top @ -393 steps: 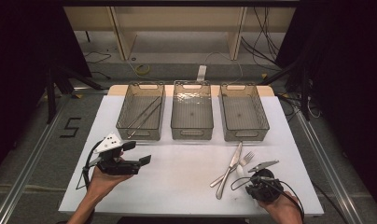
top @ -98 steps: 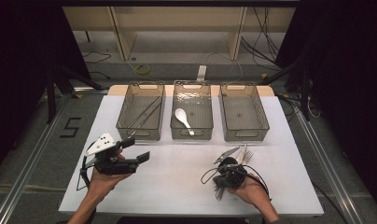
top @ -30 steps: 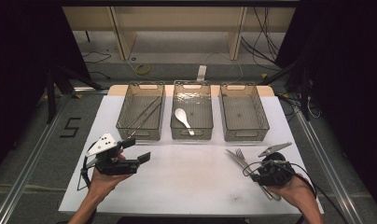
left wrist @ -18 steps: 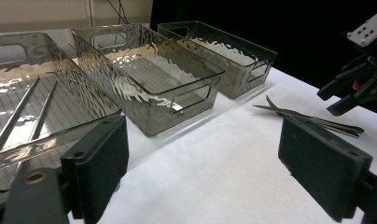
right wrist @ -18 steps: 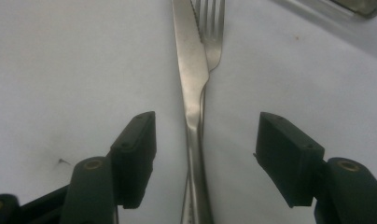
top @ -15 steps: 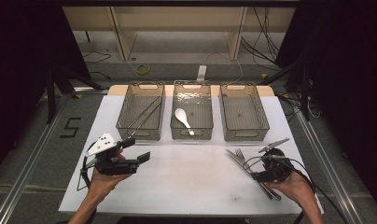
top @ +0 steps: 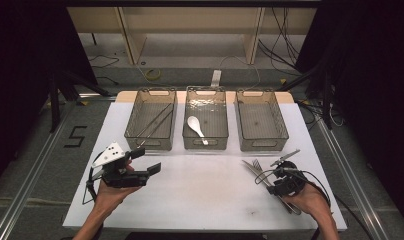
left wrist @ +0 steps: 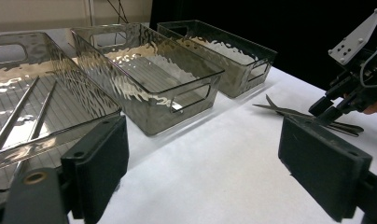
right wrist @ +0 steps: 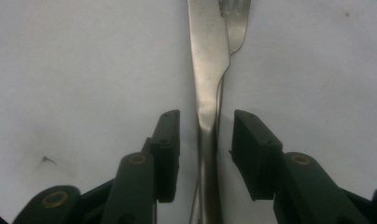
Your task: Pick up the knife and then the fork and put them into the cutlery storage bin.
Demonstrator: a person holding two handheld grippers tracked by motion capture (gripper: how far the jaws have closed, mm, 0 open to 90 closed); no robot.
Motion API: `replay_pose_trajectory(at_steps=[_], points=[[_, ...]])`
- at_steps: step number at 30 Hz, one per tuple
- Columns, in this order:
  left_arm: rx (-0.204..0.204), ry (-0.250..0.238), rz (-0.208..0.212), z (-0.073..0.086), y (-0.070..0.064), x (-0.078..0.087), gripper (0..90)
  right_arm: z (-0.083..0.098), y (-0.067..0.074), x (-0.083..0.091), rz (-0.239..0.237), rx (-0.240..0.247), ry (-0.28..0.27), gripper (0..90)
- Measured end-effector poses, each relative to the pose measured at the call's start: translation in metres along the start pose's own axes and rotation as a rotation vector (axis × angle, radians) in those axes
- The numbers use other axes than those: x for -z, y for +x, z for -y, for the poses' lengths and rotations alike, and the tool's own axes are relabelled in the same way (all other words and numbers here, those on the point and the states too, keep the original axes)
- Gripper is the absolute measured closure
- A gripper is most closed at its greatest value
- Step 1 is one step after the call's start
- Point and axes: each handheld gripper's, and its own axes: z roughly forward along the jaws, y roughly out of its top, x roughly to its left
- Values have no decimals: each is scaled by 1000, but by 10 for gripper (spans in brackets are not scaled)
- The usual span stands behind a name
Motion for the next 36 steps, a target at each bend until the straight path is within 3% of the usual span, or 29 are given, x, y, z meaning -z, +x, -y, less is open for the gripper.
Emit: replay_pose_trajectory(at_steps=[7,10,14,25,36], points=[[-1,2,1,0,0,0,155,-3,1,-8,14,17,30,675],[0,3,0,0,0,0,155,-5,1,-9,47,27,36,738],[-1,4,1,0,0,0,155,-5,0,-9,39,31,34,784],[1,4,3,0,0,-1,155,-5,0,-8,28,41,36,805],[1,4,2,0,0,0,155,-4,-2,3,37,51,-10,809]])
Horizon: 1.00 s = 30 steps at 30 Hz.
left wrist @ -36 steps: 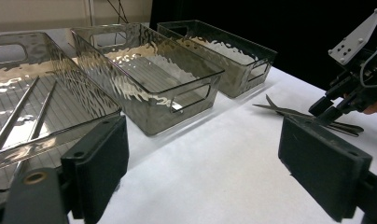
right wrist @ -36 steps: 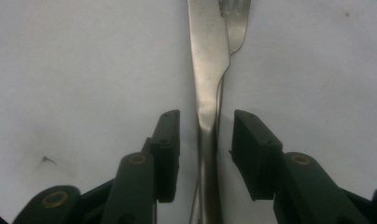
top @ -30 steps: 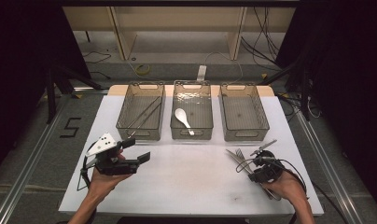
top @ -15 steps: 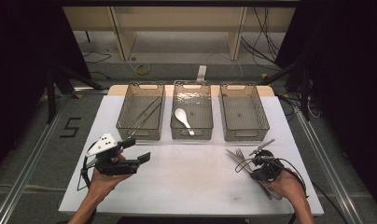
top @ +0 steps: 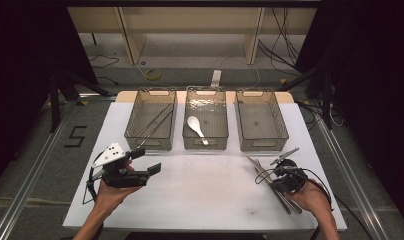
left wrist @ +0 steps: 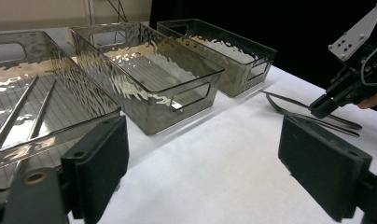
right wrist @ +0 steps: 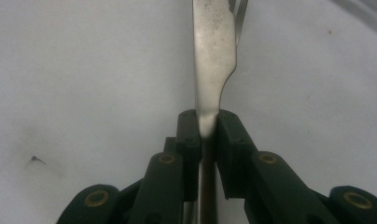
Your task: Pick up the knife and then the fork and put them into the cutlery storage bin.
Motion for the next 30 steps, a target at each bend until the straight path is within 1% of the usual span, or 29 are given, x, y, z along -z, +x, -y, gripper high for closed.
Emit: replay_pose_trajectory(at_steps=[1,6,15,21,24,26,30], points=[[0,0,-1,0,0,0,155,0,0,1,-1,9,1,810],[-1,0,-3,0,1,0,155,-2,1,9,11,18,-30,810],[7,-8,-4,0,1,1,155,-11,-3,25,9,2,-86,810],[7,-12,-3,0,1,2,155,-25,-12,38,19,-16,-132,810],[6,-14,-3,0,1,2,155,-33,-17,43,11,-25,-154,810],[6,-15,-2,0,1,2,155,-38,-19,44,9,-38,-157,809],[6,-17,-3,0,1,2,155,-49,-24,47,9,-43,-165,810]])
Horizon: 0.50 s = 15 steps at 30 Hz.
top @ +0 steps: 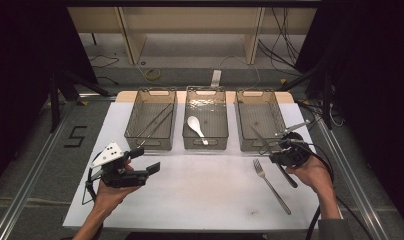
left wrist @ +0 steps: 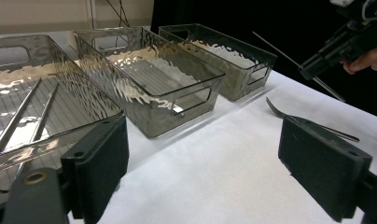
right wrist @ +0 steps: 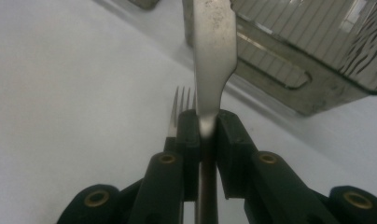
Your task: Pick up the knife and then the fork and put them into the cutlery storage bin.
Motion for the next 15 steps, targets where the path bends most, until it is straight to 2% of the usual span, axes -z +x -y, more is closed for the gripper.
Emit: replay_pose_trajectory(at_steps=[9,12,15], points=[[1,-2,-1,0,0,0,154,-27,-10,5,5,-5,-45,809],[1,-2,1,0,0,1,154,-35,-15,3,-5,-14,-51,809],[3,-3,-1,0,0,0,154,-43,-17,2,6,-16,-41,809]])
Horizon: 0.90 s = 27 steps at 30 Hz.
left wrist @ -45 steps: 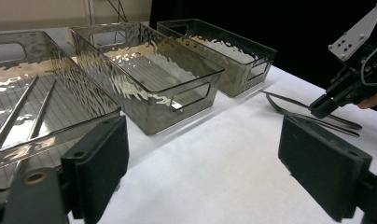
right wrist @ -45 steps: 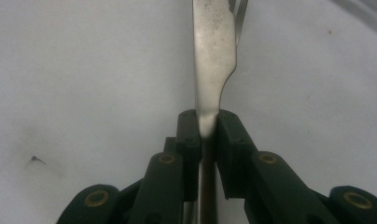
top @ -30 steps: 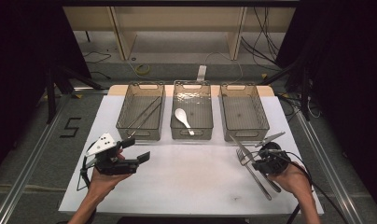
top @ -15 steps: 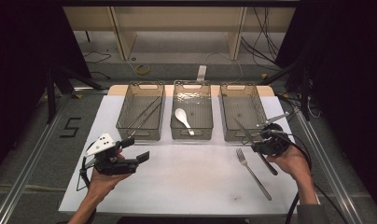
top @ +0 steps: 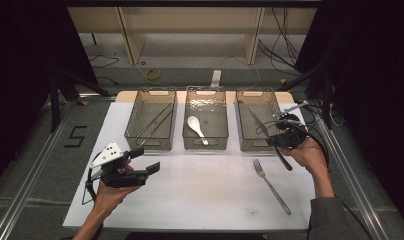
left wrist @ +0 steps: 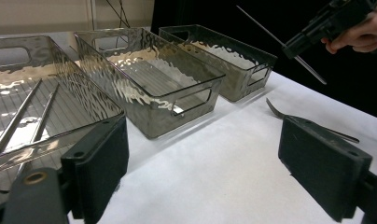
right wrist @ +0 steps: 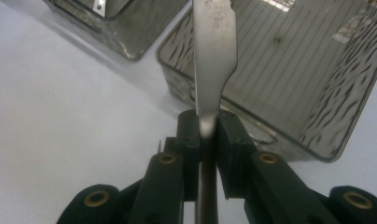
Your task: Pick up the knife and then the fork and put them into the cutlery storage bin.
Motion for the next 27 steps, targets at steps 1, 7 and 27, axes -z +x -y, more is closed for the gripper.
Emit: replay_pose_trajectory(at_steps=[1,7,27], points=[[0,-1,-1,0,0,0,154,-3,-1,0,2,1,-1,809],[6,-10,-3,0,0,1,154,-20,-7,-2,2,-17,-9,809],[7,-13,-2,0,0,1,155,-69,-20,-6,20,-66,-34,809]])
